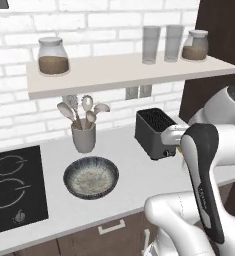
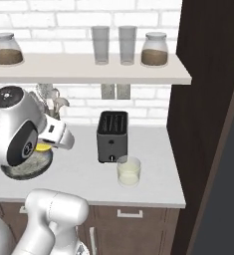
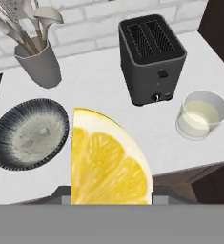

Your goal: Grab a lemon wedge from the fridge and one ice cube from the ice bowl, and put them in the glass of lemonade.

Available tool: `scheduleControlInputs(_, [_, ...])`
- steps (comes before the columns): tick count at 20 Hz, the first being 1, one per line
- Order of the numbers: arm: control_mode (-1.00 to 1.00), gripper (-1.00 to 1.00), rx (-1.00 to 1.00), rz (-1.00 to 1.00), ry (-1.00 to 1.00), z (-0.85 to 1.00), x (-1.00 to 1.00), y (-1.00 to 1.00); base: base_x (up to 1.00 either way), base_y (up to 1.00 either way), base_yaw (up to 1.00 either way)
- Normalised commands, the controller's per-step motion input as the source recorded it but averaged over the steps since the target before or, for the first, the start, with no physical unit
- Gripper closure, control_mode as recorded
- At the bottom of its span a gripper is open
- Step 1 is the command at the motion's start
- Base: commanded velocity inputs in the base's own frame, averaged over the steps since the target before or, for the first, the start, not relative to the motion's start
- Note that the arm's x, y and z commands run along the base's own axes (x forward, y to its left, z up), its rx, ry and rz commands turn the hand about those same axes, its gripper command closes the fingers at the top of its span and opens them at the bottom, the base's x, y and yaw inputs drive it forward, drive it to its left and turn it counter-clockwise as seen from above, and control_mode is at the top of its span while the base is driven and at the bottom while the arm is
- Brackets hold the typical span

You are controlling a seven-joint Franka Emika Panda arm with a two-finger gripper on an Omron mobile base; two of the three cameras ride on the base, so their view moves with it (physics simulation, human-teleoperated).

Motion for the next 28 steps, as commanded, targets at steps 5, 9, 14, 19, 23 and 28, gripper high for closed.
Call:
scheduleControlInputs(5, [-1.00, 1.00, -0.10, 0.01, -0.24, 0.48, -0.08, -0.04, 0.00, 0.00, 0.00])
scheduleControlInputs(9, [-1.00, 1.00, -0.04, 0.04, -0.03, 0.09, 0.25, -0.40, 0.00, 0.00, 0.00])
scheduleControlInputs(14, [-1.00, 1.00, -0.01, -0.07, 0.19, 0.00, 0.64, -0.99, 0.00, 0.00, 0.00])
scheduleControlInputs(19, [-1.00, 1.00, 0.00, -0.08, 0.57, -0.38, 0.73, -0.91, 0.00, 0.00, 0.00])
scheduleControlInputs(23, [-1.00, 1.00, 0.00, -0.08, 0.44, -0.68, 0.39, -0.36, 0.00, 0.00, 0.00])
scheduleControlInputs(28, [-1.00, 1.00, 0.00, -0.12, 0.03, -0.81, 0.29, -0.20, 0.00, 0.00, 0.00])
